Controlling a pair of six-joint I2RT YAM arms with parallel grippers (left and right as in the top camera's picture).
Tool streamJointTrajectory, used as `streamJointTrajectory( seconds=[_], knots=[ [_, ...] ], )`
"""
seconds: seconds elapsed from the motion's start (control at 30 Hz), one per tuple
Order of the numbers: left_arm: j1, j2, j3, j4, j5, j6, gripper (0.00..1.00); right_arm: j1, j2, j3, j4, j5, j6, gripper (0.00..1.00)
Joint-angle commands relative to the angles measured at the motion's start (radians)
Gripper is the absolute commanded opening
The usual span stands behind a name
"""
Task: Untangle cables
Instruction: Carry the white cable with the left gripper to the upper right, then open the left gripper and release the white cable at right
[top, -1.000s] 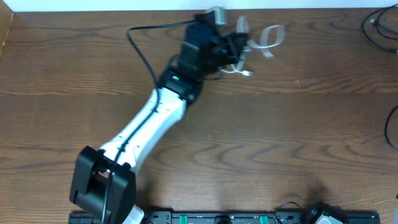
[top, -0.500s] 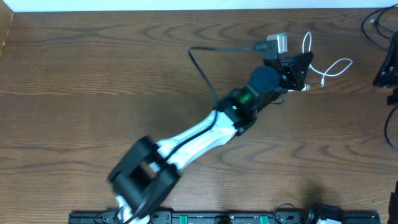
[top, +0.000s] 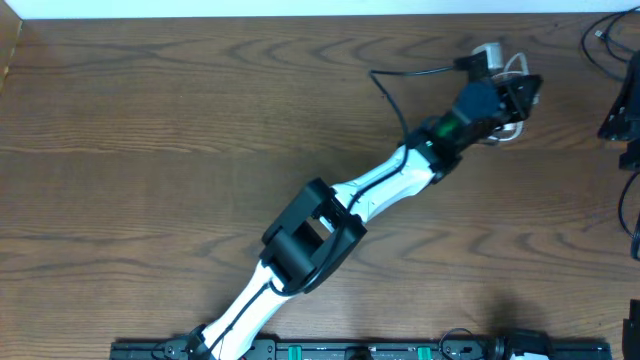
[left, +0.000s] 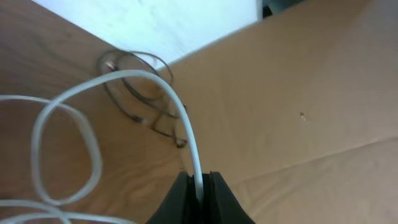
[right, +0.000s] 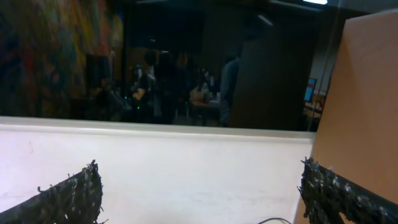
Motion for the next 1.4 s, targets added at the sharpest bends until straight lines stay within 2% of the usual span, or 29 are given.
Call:
streamJointTrajectory(
  seconds=[0.0, 0.13, 0.43, 0.53, 0.63, 0.7, 0.73, 0.83, 0.9, 0.93, 0.97, 1.03, 1.07, 1.37],
  knots=[
    [-0.03, 0.019, 0.057, -0.036, 0.016, 0.012, 0.08, 0.029, -0.007, -0.004, -0.002, 0.043, -0.031, 0.99],
    [-0.06, 0.023, 0.057, -0.109, -0.059, 0.026, 0.08, 0.045, -0.007, -0.004, -0.003, 0.043, -0.045, 0.99],
    [-0.075, 0.09, 0.057, -0.099, -0.151, 0.029, 0.08, 0.045, -0.007, -0.004, -0.005, 0.043, -0.044, 0.99],
    [-0.071, 0.108, 0.057, -0.049, -0.205, 0.029, 0.09, 0.045, -0.007, -0.004, -0.006, 0.043, -0.044, 0.99],
    [-0.07, 0.113, 0.057, -0.012, -0.267, 0.029, 0.37, 0.045, -0.007, -0.004, -0.006, 0.043, -0.045, 0.99],
    [-0.07, 0.113, 0.057, -0.013, -0.287, 0.029, 0.52, 0.045, -0.007, -0.004, -0.007, 0.043, -0.045, 0.99],
    [-0.07, 0.114, 0.056, -0.03, -0.287, 0.029, 0.67, 0.045, -0.007, -0.004, -0.009, 0.043, -0.045, 0.99],
    [-0.07, 0.113, 0.056, -0.171, -0.273, 0.05, 0.74, 0.045, -0.007, -0.004, -0.009, 0.043, -0.044, 0.99],
    [-0.067, 0.113, 0.056, -0.258, -0.224, 0.129, 0.76, 0.045, -0.007, -0.004, -0.01, 0.043, -0.044, 0.99],
    [-0.064, 0.113, 0.057, -0.295, -0.172, 0.204, 0.82, 0.045, -0.007, -0.004, -0.01, 0.043, -0.045, 0.99],
    [-0.061, 0.113, 0.057, -0.318, -0.119, 0.278, 0.93, 0.045, -0.007, -0.004, -0.011, 0.043, -0.044, 0.99],
    [-0.052, 0.112, 0.057, -0.36, -0.002, 0.422, 0.93, 0.045, -0.007, -0.004, -0.014, 0.043, -0.044, 0.99],
    [-0.048, 0.11, 0.057, -0.38, 0.023, 0.455, 0.94, 0.045, -0.007, -0.004, -0.016, 0.043, -0.045, 0.99],
    [0.013, 0.0, 0.06, -0.623, 0.047, 0.621, 0.94, 0.045, -0.007, -0.004, -0.017, 0.043, -0.045, 0.99]
  ],
)
